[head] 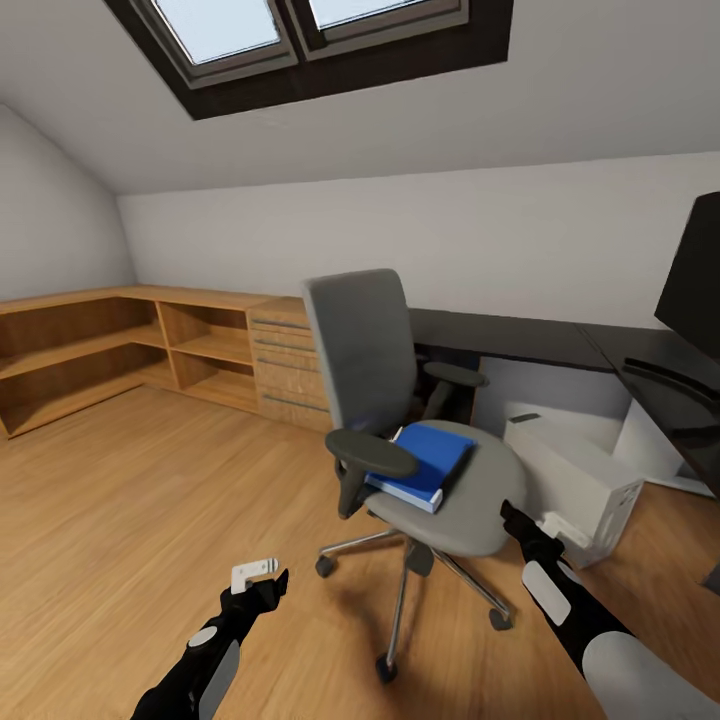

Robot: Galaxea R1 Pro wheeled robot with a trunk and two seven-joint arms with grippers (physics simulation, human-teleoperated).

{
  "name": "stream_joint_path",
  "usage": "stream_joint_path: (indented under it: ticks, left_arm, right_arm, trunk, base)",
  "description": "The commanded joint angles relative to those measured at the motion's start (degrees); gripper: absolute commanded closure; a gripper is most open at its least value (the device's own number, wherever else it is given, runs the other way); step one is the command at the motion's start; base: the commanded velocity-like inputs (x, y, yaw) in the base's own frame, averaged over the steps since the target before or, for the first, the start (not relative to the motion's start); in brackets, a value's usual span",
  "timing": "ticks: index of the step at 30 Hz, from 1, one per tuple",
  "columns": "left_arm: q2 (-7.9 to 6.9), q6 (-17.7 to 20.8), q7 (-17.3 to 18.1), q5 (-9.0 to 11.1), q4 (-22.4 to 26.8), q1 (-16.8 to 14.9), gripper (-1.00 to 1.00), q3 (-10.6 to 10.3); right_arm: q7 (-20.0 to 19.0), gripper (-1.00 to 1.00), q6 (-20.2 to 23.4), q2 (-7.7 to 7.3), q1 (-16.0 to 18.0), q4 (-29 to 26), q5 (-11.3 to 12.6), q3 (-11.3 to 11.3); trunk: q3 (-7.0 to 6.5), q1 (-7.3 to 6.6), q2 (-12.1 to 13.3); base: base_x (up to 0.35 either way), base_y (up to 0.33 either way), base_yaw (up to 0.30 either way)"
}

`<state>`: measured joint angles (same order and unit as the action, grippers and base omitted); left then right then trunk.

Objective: In the bedroom, organize the workspace by keeping the computer under the desk, ensuring the monitor is on the desk, placing the keyboard on the desk next to the monitor, placing the mouse on the desk next to the keyboard, moving the folder from the swivel chair onto the desk next to the mouse, stacking the notebook on top of the folder with the pen on top of the notebook, and positioning the swivel chair next to the desk.

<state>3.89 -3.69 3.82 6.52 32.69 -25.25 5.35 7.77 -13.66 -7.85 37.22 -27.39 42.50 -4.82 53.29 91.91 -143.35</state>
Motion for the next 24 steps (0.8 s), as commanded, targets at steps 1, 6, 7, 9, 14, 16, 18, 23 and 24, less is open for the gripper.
stream_joint_path:
  ticks: [1, 6, 7, 9, 14, 16, 18, 23, 24]
  left_arm:
    - [0.07, -0.1, 0.4, 0.5, -0.1, -0.1, -1.0, 0.3]
    - [0.07, -0.1, 0.4, 0.5, -0.1, -0.1, -1.0, 0.3]
    - [0.07, -0.1, 0.4, 0.5, -0.1, -0.1, -1.0, 0.3]
    - [0.07, -0.1, 0.4, 0.5, -0.2, -0.1, -1.0, 0.3]
    - [0.07, -0.1, 0.4, 0.5, -0.2, -0.1, -1.0, 0.3]
    - [0.07, -0.1, 0.4, 0.5, -0.2, -0.1, -1.0, 0.3]
    - [0.07, -0.1, 0.4, 0.5, -0.2, -0.1, -1.0, 0.3]
    - [0.07, -0.1, 0.4, 0.5, -0.2, -0.1, -1.0, 0.3]
    - [0.07, -0.1, 0.4, 0.5, -0.2, -0.1, -1.0, 0.3]
  right_arm:
    - [0.3, -1.0, 0.7, -0.06, 0.0, 0.1, 1.0, -0.8]
    - [0.3, -1.0, 0.7, -0.06, 0.0, 0.1, 1.0, -0.8]
    - [0.3, -1.0, 0.7, -0.06, 0.0, 0.1, 1.0, -0.8]
    - [0.3, -1.0, 0.7, -0.06, 0.0, 0.1, 1.0, -0.8]
    - [0.3, -1.0, 0.7, -0.06, 0.0, 0.1, 1.0, -0.8]
    - [0.3, -1.0, 0.7, -0.06, 0.0, 0.1, 1.0, -0.8]
    - [0.3, -1.0, 0.7, -0.06, 0.0, 0.1, 1.0, -0.8]
    - [0.3, -1.0, 0.7, -0.06, 0.0, 0.1, 1.0, -0.8]
    - [0.3, -1.0, 0.7, -0.06, 0.0, 0.1, 1.0, -0.8]
  trunk:
    - [0.12, 0.0, 0.0]
    - [0.34, 0.0, 0.0]
    - [0.38, 0.0, 0.0]
    - [0.47, 0.0, 0.0]
    - [0.6, 0.0, 0.0]
    - [0.61, 0.0, 0.0]
    - [0.61, 0.0, 0.0]
    - [0.48, 0.0, 0.0]
    - [0.43, 0.0, 0.0]
  base:
    - [0.0, 0.0, 0.208]
    - [0.0, 0.0, 0.173]
    - [0.0, 0.0, 0.135]
    - [0.0, 0.0, 0.123]
    - [0.0, 0.0, 0.068]
    - [0.0, 0.0, 0.01]
    - [0.0, 0.0, 0.005]
    - [0.0, 0.0, -0.097]
    - [0.0, 0.0, -0.176]
